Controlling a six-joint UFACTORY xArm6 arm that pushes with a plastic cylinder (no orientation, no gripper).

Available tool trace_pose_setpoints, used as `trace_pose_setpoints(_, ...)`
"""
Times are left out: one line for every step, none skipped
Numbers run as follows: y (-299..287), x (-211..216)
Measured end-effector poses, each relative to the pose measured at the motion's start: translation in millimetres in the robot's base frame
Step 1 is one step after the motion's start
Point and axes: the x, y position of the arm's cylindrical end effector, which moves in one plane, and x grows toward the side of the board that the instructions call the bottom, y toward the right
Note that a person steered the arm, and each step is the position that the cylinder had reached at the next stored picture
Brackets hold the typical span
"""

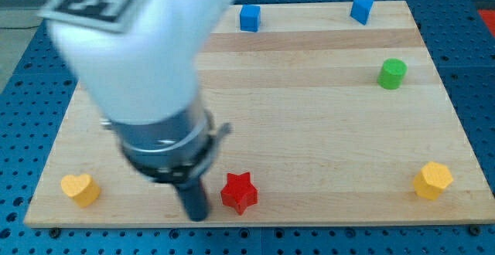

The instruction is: Push the red star towards the center of the board

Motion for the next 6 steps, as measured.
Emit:
trace_pose_setpoints(66.5, -9.7)
trace_pose_setpoints(92.2, -11.3)
trace_pose_setpoints(96.9, -20.7)
trace_pose_setpoints(78.1, -36.7)
trace_pose_setpoints(47.2, -49.5)
trace_pose_setpoints(40.3, -67.6)
